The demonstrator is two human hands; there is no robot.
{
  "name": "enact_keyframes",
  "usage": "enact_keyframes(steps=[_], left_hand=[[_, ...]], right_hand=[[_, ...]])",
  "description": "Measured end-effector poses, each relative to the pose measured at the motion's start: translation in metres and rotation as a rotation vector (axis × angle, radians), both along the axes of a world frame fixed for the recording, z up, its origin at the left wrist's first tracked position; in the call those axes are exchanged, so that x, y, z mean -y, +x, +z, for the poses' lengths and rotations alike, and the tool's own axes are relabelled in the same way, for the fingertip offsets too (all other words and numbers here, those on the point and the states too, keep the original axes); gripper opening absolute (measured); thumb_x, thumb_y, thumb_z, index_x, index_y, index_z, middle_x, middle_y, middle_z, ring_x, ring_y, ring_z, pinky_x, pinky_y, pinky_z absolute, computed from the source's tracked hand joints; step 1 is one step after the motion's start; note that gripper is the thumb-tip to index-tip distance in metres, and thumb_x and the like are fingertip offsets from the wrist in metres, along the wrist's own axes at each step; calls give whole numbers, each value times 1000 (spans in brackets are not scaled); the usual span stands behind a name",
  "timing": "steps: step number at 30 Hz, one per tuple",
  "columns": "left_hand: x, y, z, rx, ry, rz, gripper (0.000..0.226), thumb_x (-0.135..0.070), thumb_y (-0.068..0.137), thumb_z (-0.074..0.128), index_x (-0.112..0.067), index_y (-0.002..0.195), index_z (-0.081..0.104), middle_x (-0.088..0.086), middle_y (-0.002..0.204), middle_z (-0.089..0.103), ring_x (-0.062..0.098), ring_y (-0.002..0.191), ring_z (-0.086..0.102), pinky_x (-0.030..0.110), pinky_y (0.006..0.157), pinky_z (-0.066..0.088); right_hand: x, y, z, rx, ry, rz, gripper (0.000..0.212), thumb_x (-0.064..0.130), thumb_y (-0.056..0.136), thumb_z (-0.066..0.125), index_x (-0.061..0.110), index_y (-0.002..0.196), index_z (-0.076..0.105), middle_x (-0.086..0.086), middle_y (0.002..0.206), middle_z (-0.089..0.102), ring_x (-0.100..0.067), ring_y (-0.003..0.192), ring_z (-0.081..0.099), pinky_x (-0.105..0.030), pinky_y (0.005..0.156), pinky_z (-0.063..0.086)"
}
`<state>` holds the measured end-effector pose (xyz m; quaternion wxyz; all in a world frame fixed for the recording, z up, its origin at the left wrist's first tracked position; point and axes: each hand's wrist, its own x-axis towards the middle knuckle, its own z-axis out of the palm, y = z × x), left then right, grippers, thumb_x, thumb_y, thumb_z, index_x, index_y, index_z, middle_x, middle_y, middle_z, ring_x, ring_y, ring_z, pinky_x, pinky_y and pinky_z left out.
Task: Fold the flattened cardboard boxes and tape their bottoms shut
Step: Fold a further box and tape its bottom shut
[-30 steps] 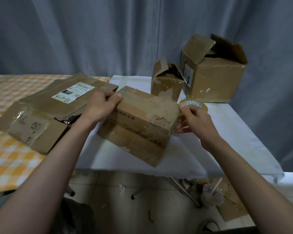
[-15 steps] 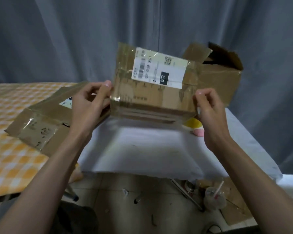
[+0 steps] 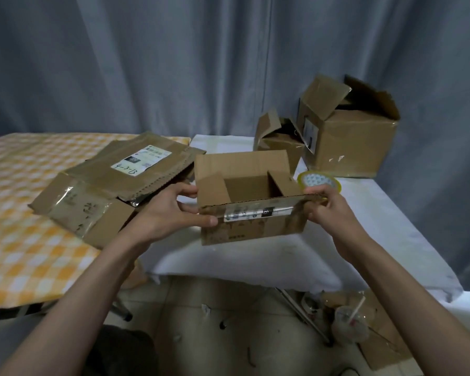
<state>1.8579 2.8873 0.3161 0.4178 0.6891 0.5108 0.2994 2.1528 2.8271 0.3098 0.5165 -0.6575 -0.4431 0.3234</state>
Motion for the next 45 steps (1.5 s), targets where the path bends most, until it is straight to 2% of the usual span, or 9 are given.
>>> enact_keyframes(steps=[4, 7, 11, 13, 16, 24, 29, 36, 45], left_hand=[[-2, 6, 2, 15, -6, 70, 83, -77, 47, 82, -26, 110, 63, -10, 87, 74, -2, 84, 67, 24, 75, 46], [-9, 13, -10, 65, 56, 159, 80, -87, 54, 70, -21, 100, 67, -9, 100, 73, 6, 92, 68, 35, 89, 53], [-23, 22, -22, 156, 46, 253, 74, -60, 59, 87, -19, 111, 55, -3, 122, 63, 14, 110, 61, 41, 95, 52], [-34, 23, -23, 224, 5, 212, 109, -50, 49, 94, -20, 138, 39, -2, 133, 55, 15, 122, 55, 40, 101, 50], [-43, 21, -24, 276, 38, 108, 116, -31, 55, 97, -24, 150, 32, 3, 124, 62, 6, 106, 65, 28, 91, 55], [-15, 18, -19, 74, 379, 130, 70, -51, 53, 88, -27, 101, 44, -3, 111, 62, 17, 104, 61, 43, 91, 52], [9, 13, -13, -260, 666, 6, 56, -71, 74, 66, -35, 116, 58, -18, 116, 55, 9, 108, 49, 31, 91, 43], [18, 16, -13, -470, 595, -42, 103, -96, 68, 30, -26, 140, 54, -16, 132, 45, 8, 119, 32, 35, 103, 40], [-1, 22, -12, -535, 540, -89, 93, -59, 77, 72, -19, 153, 36, -8, 147, 35, 13, 131, 23, 33, 115, 28]], right_hand=[[-4, 6, 2, -70, -22, 23, 24, 19, 87, 57, 7, 107, 64, -11, 106, 70, -21, 103, 66, -43, 97, 54], [-10, 9, -1, -95, -24, 13, 31, 32, 89, 62, 3, 102, 61, -12, 107, 68, -21, 101, 65, -42, 95, 55], [-23, 10, -9, -44, -45, -30, 22, 31, 85, 73, 17, 94, 58, -13, 98, 62, -21, 91, 63, -49, 93, 54], [-28, 10, -10, -45, -42, -41, 25, 29, 85, 75, 19, 96, 54, -7, 89, 57, -19, 87, 60, -47, 89, 54], [-32, 10, -15, 42, -32, -91, 31, 37, 86, 74, 20, 93, 49, 1, 86, 55, -15, 82, 54, -34, 71, 46], [-45, -10, -12, -92, -83, -114, 44, 40, 90, 69, 16, 101, 33, -9, 89, 57, -16, 61, 55, -31, 49, 52], [-47, -37, -12, -272, -20, 9, 42, 15, 89, 70, 14, 113, 35, -12, 81, 61, -17, 53, 62, -37, 60, 60], [-52, -50, -13, -157, 22, 228, 32, 10, 88, 69, 15, 119, 60, -2, 110, 67, -19, 110, 66, -39, 102, 51], [-59, -52, -15, 292, 173, 216, 24, 15, 93, 65, 13, 117, 62, -6, 112, 57, -3, 92, 59, -5, 74, 45]])
